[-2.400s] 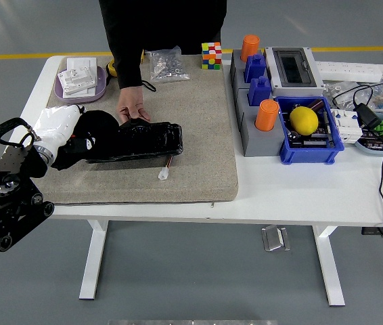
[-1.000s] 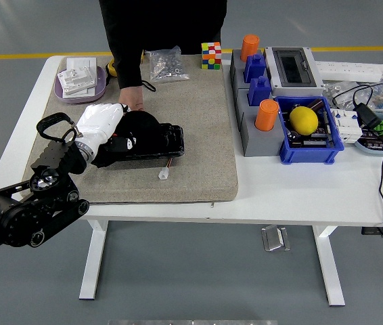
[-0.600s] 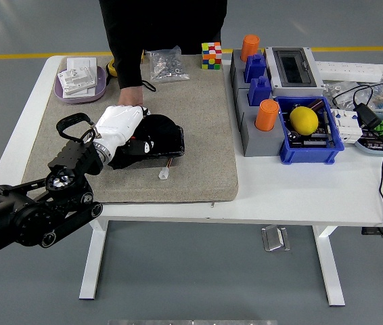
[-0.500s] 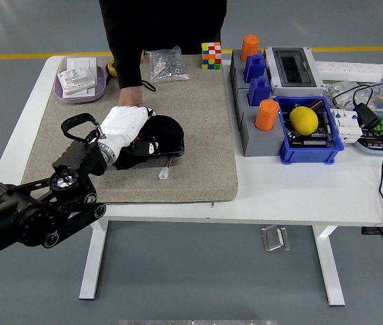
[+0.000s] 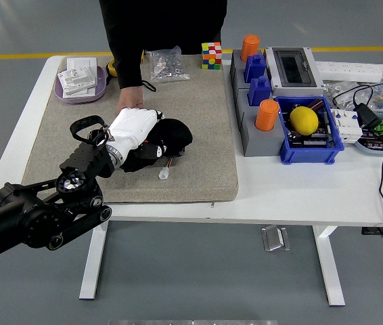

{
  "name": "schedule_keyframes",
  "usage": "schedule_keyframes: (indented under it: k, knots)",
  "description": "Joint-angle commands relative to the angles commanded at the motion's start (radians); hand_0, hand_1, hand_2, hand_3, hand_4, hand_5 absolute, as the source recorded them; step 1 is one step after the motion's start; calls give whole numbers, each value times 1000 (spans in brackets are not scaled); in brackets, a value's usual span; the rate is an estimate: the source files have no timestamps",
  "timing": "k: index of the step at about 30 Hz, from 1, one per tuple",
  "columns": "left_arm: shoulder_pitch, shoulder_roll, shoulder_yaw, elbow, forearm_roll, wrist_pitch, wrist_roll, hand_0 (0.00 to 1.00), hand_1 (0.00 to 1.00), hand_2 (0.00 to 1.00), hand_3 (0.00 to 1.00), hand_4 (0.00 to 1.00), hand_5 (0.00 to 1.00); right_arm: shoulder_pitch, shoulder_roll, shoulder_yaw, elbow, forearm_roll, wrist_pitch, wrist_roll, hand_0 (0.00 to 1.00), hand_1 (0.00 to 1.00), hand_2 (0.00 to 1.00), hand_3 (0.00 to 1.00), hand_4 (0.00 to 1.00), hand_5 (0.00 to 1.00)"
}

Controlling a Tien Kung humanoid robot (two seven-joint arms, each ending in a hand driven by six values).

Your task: Pick the rag up,wipe the panel,place it on the desk

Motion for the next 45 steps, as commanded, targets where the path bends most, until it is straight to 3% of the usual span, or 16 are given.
schedule_keyframes:
  k: [8, 16, 28, 37, 45]
  knots:
    - [4, -4, 1, 5, 0, -1, 1, 233, 179, 499, 400, 345, 2, 0, 3, -3, 0, 4, 0, 0, 723, 566, 666, 577, 998, 420]
    - [8, 14, -11, 18, 8, 2, 2, 233, 179, 499, 400, 346, 2, -4, 6, 3, 0, 8, -3, 1, 724, 567, 665, 577, 998, 420]
    - [21, 51, -38, 48, 21, 11, -1, 233, 179, 498, 399, 345, 2, -10, 10, 9, 0, 10, -5, 4, 723, 566, 666, 576, 998, 422]
    - [41, 104, -70, 62, 31, 11, -4, 231, 179, 498, 400, 346, 2, -12, 11, 13, 0, 17, -6, 6, 724, 566, 665, 577, 998, 422]
    - [55, 132, -93, 78, 41, 13, -6, 231, 179, 498, 400, 346, 2, -14, 8, 28, 0, 9, -5, 2, 724, 566, 665, 576, 998, 420]
